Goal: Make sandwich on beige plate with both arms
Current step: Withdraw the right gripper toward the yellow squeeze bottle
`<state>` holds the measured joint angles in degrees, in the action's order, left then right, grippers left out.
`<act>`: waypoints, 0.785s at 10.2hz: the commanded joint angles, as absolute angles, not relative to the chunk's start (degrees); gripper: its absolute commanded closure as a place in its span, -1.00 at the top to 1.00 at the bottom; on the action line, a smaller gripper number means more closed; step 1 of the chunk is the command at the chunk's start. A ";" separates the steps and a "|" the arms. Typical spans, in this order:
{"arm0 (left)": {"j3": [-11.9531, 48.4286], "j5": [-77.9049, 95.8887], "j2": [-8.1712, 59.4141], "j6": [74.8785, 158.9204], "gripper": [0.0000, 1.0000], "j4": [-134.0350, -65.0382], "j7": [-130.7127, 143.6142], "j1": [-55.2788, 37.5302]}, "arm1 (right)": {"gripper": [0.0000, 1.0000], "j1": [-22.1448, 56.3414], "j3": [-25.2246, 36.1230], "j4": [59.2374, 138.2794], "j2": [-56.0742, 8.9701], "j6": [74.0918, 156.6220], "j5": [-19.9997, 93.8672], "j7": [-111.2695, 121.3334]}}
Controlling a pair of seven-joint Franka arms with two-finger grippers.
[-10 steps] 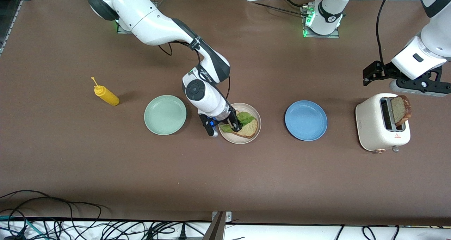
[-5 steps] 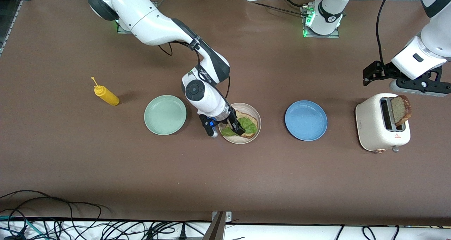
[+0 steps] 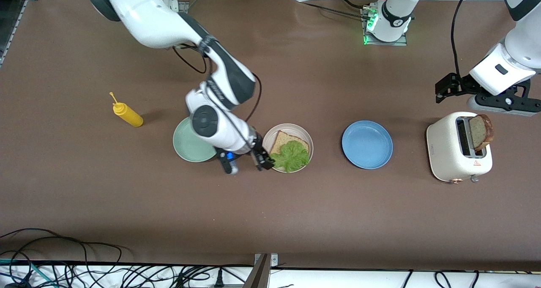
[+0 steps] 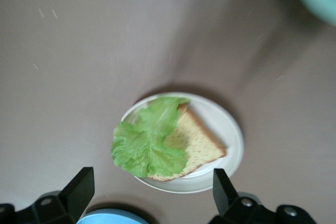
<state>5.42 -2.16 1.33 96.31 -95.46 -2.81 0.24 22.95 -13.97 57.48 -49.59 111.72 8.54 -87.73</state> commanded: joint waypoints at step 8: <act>5.54 -1.32 1.76 95.01 1.00 -94.04 -2.90 0.70 | 1.00 -3.60 -5.41 64.48 -32.02 66.79 8.70 -5.27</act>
<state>5.39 -2.16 1.35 96.27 -95.40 -2.80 0.28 -3.79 -9.92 58.40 -36.54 66.91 8.57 -17.33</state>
